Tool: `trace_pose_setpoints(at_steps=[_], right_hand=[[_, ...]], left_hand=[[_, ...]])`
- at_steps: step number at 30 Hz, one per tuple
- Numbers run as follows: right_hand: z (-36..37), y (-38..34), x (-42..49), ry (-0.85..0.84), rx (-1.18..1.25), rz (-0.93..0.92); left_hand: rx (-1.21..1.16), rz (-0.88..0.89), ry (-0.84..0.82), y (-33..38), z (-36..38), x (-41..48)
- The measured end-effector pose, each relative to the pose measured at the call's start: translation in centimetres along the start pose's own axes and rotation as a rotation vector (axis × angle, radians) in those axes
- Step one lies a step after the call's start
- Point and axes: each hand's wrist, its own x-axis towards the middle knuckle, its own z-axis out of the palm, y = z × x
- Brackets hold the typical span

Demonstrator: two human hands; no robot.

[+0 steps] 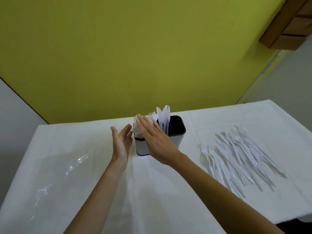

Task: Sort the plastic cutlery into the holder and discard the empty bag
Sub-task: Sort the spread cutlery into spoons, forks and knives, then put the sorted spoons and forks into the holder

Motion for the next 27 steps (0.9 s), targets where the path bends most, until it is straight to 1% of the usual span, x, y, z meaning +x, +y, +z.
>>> trace_pose_setpoints(at_steps=[2, 4, 8, 11, 14, 16, 19, 21, 24, 27], right_hand=[[-1.2, 0.2, -0.6, 0.067, 0.039, 0.033], [-2.7, 1.3, -1.7, 0.156, 0.079, 0.096], [-5.0, 5.9, -5.8, 0.266, 0.123, 0.248], [-6.8, 10.2, -9.6, 0.289, 0.115, 0.365], [-9.1, 14.0, -13.9, 0.306, 0.124, 0.493], [-10.2, 16.4, -16.5, 0.316, 0.109, 0.562], [-11.6, 20.8, -20.9, 0.336, 0.106, 0.642], [-11.7, 22.7, -23.1, 0.343, 0.104, 0.661], [-11.3, 25.2, -25.9, 0.342, 0.179, 0.704], [-10.6, 27.6, -28.0, 0.233, 0.244, 0.735]], left_hand=[[0.057, 0.064, 0.064, 1.5, 0.7, 0.3], [0.112, 0.166, 0.084, 3.3, 2.1, 0.5], [0.234, 0.365, 0.131, 6.0, 6.4, 0.9], [0.318, 0.516, 0.094, 6.5, 11.3, 0.5], [0.358, 0.558, 0.008, 5.4, 17.1, -0.9], [0.407, 0.551, -0.066, 3.7, 20.3, -1.8], [0.487, 0.452, -0.14, -0.8, 24.7, -1.9], [0.55, 0.36, -0.138, -4.1, 26.2, -1.5], [0.702, 0.209, -0.126, -9.4, 28.2, -1.0], [0.837, 0.092, -0.103, -13.7, 29.9, -0.4]])
